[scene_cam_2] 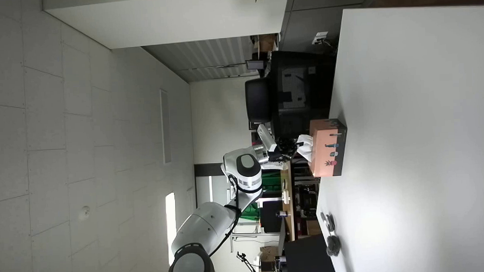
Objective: Put a tissue on the table
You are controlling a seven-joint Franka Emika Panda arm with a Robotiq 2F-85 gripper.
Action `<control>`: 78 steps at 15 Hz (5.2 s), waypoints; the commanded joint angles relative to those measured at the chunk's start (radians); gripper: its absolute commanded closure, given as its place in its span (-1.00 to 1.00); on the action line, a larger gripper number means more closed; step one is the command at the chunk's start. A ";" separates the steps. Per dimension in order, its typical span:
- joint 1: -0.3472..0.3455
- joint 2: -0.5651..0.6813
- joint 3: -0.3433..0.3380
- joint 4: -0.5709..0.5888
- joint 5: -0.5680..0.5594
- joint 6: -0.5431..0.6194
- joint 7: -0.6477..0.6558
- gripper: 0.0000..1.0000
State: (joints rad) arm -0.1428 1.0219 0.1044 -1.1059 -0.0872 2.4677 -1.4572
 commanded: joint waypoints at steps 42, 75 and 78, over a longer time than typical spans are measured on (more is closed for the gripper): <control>0.033 -0.455 -0.050 -0.488 0.096 -0.399 -0.339 1.00; 0.059 0.272 -0.100 0.354 -0.082 -0.889 -0.262 0.21; 0.040 0.254 -0.090 0.349 -0.061 -0.837 -0.272 -0.20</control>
State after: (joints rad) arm -0.0823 1.2740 0.0027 -0.7978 -0.1761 1.6000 -1.7460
